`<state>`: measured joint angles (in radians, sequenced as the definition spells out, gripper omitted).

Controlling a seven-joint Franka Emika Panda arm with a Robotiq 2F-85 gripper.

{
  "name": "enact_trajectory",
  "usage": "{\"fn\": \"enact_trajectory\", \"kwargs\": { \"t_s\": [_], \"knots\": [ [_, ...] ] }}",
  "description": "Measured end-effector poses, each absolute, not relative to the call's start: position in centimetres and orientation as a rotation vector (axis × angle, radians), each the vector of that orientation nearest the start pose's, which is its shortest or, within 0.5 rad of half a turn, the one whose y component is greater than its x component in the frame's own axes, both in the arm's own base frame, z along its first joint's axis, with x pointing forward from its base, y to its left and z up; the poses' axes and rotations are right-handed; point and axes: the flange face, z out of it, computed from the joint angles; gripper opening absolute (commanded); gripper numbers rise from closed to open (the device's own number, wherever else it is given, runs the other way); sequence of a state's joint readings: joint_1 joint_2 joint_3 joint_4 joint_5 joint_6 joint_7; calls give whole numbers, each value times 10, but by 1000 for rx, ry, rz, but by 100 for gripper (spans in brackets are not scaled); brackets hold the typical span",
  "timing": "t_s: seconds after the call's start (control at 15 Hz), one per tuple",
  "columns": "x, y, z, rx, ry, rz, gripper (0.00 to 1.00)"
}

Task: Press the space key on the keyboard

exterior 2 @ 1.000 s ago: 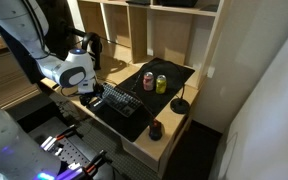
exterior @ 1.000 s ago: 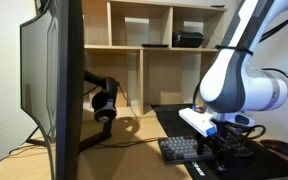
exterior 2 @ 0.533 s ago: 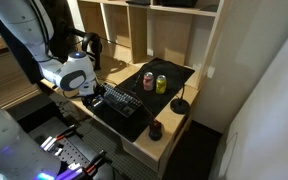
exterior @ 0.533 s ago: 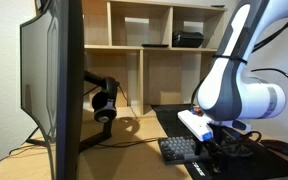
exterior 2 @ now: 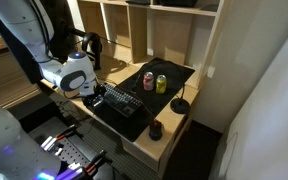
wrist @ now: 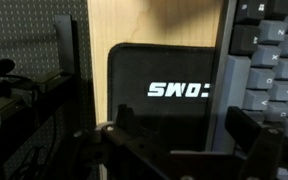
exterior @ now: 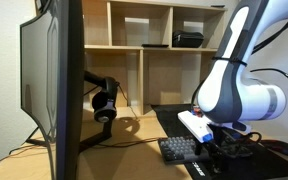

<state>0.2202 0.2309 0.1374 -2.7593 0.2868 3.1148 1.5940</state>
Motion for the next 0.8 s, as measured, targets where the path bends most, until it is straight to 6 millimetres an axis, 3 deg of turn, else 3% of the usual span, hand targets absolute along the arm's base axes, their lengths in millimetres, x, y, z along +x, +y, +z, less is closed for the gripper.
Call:
{"fn": "enact_trajectory", "kwargs": {
  "t_s": [0.2, 0.53, 0.8],
  "knots": [
    [373, 118, 159, -2168, 2082, -34, 100],
    [379, 136, 168, -2126, 2054, -22, 100],
    [396, 101, 231, -2141, 2023, -13, 100]
  ]
}}
